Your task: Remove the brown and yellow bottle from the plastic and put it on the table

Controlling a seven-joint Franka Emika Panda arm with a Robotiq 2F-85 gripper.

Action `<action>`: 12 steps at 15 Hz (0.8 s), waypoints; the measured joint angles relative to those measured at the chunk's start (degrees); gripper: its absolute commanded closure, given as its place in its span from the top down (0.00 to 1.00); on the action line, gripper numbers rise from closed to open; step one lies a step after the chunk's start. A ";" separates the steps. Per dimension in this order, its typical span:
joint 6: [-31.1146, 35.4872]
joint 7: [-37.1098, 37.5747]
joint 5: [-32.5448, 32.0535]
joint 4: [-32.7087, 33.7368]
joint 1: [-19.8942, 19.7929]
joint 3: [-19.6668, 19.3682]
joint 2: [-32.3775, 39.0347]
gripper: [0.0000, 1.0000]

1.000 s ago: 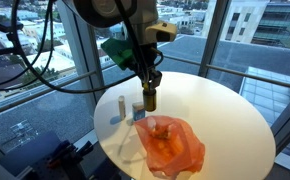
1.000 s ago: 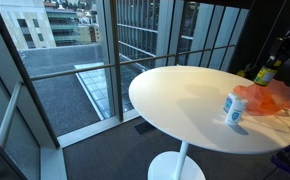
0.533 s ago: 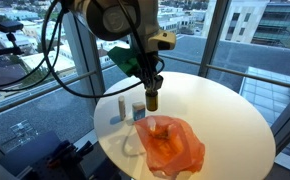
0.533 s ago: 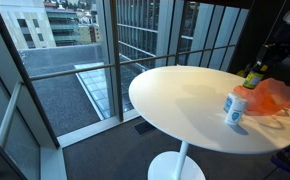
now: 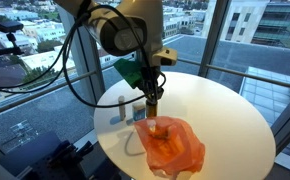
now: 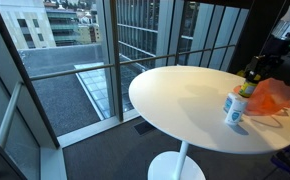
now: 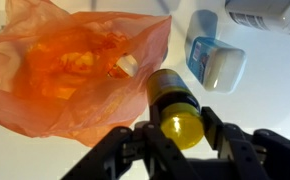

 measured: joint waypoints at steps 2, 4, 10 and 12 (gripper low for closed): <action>0.00 0.00 0.00 -0.08 -0.03 -0.01 0.96 0.20; 0.00 0.00 0.00 -0.36 -0.03 0.00 1.62 0.20; 0.79 0.00 0.00 -1.45 0.05 0.39 2.73 0.20; 1.60 -0.02 0.00 -2.00 0.08 0.71 3.07 0.20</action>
